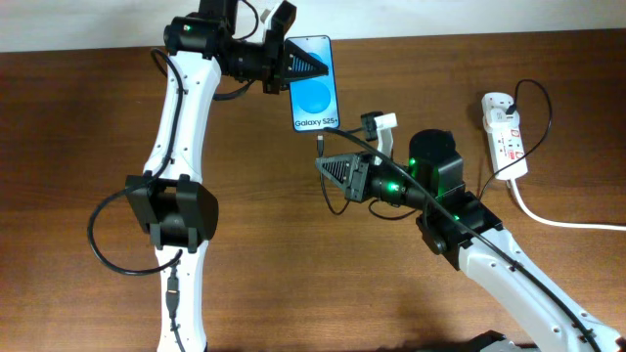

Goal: Plug charger to phone and switch on socket
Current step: 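Push the cable connector up into the phone's bottom port with the right gripper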

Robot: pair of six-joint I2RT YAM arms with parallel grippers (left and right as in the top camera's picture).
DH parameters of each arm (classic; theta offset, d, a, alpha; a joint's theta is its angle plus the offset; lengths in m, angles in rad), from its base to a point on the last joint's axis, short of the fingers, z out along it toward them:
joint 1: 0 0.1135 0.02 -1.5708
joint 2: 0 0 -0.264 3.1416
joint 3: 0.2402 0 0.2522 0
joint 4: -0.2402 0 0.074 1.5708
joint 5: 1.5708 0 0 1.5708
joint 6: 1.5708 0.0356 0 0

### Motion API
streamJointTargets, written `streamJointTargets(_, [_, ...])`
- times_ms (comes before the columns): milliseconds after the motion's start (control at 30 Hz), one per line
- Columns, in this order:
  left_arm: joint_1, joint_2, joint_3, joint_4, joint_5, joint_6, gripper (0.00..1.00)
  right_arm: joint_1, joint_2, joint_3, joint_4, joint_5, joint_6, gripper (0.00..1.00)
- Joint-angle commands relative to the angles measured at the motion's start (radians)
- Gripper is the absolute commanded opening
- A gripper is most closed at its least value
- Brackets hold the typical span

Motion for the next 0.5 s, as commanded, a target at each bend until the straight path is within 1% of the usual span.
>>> streamJointTargets(0, [-0.005, -0.018, 0.016, -0.001, 0.031, -0.002, 0.00, -0.006, 0.004, 0.006, 0.001, -0.003, -0.014, 0.04])
streamJointTargets(467, [-0.035, -0.018, 0.016, -0.001, 0.004, 0.002, 0.00, -0.006, 0.004, 0.006, 0.011, 0.005, -0.014, 0.04])
